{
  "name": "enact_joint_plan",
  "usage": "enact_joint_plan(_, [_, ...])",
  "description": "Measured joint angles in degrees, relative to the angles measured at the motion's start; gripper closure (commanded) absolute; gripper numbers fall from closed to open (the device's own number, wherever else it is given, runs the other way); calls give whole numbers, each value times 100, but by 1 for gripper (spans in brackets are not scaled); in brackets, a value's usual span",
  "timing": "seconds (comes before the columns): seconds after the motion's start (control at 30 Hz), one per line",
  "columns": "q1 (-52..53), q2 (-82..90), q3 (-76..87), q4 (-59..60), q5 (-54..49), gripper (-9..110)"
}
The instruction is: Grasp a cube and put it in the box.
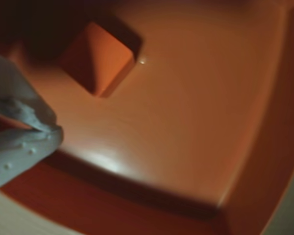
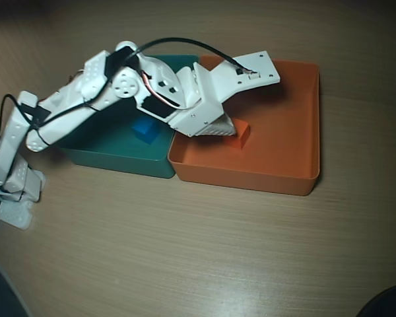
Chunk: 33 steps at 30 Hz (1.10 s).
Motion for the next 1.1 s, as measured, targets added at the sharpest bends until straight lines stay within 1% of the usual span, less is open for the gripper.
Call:
enact_joint_plan(0.2, [448,2127,2637,0,-26,107])
enact_joint_plan(0.47, [2030,5159,6249,-9,-26,106])
enact_joint_plan(0.6, [2514,6319,7945,-18,-26,106])
enact_joint_plan(0.9, [2751,8648,10775,-62,-26,107])
enact_joint_plan(1.1, [2707,10362,12595,-62,-26,107])
